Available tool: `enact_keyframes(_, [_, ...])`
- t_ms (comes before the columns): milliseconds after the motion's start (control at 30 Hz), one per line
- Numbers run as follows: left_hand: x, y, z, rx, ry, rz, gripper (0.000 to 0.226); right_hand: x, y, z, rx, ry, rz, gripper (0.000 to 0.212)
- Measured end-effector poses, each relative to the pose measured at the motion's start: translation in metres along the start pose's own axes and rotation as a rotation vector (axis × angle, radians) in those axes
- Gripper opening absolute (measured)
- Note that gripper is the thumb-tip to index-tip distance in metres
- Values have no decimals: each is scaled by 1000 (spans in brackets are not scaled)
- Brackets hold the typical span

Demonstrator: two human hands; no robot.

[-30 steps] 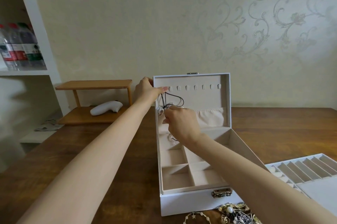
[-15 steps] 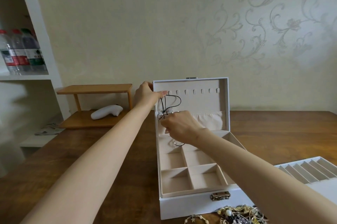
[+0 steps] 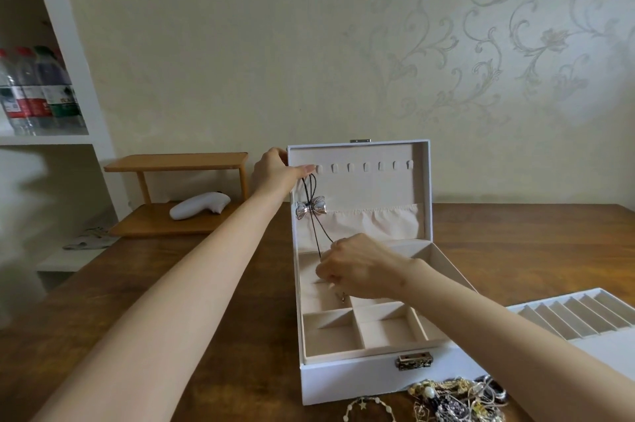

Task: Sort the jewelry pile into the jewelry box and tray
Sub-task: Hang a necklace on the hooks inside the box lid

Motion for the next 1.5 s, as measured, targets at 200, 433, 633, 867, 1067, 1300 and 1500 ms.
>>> enact_keyframes(200, [-1,1,1,2,2,-1,48,-2,-4,10,17,-76,166,27])
enact_keyframes(433, [-2,2,3,6,-4,1,45,-13,2,-7,-403,743,27,7])
enact_keyframes(633, [-3,2,3,-3,11,5,43,-7,11,-15,-717,1723,-280,31])
enact_keyframes(867, [-3,4,5,4,8,0,48,-4,31,-33,-820,1299,-628,16])
enact_keyframes(1067, [-2,0,2,-25,3,-16,48,2,29,-43,-786,806,-694,17])
enact_keyframes(1300, [0,-3,3,-23,3,-7,46,-3,37,-38,-693,669,-634,9])
enact_keyframes(1500, [2,-4,1,-19,3,-10,46,-3,38,-39,-629,633,-567,18])
Point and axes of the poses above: each hand's wrist, its own y-axis towards the middle knuckle, its own x-axis out of the back of the hand, z = x × y, the point moved 5 cm from there along y, towards the middle knuckle, and after that the axes turned 6 degrees about x, right-handed, at the moved point
